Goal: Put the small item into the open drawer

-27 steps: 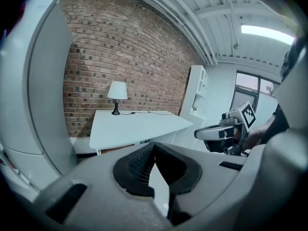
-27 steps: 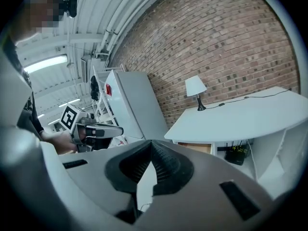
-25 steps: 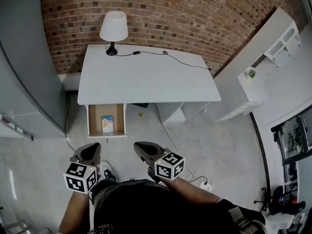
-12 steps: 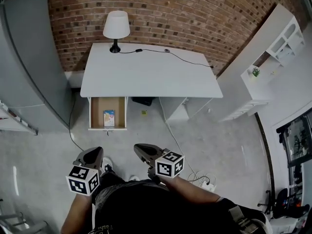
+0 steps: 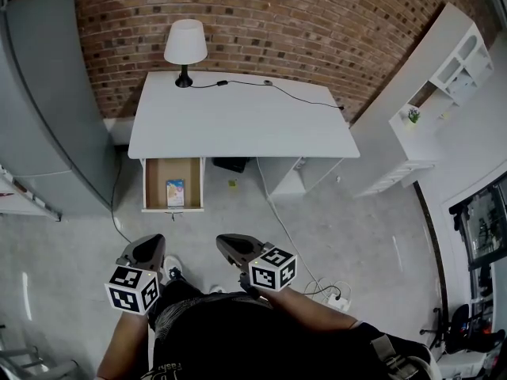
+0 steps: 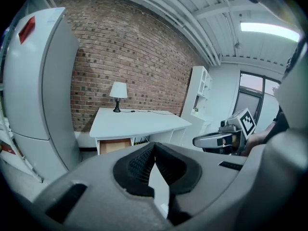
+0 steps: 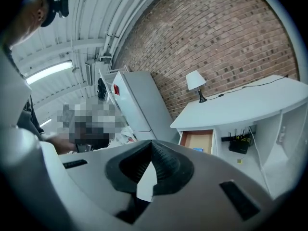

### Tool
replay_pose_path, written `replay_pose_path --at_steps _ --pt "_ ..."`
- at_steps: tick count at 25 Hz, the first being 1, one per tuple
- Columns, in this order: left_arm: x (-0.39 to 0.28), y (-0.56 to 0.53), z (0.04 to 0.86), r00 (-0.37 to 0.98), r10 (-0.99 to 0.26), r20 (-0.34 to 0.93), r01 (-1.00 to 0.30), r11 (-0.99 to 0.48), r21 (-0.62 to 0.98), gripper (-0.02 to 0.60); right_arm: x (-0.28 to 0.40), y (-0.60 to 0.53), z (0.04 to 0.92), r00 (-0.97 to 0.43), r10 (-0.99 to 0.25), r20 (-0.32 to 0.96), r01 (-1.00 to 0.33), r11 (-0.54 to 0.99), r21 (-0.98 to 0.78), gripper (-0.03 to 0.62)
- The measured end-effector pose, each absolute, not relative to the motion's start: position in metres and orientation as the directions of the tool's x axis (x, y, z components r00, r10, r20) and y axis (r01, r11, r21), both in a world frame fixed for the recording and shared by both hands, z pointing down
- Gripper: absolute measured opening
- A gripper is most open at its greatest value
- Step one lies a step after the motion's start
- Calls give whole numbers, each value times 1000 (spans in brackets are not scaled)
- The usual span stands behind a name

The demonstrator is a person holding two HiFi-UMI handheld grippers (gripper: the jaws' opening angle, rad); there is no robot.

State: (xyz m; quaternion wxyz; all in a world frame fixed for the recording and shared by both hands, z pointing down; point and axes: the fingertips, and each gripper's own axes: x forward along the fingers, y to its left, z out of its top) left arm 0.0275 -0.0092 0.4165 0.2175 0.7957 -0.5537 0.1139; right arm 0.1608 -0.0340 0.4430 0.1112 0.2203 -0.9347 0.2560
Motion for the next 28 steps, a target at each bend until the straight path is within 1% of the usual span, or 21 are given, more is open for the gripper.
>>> replay_pose_path --at_steps 28 --pt "40 0 421 359 -822 441 -933 -298 203 17 165 -22 446 -883 -328 337 -449 799 -400 5"
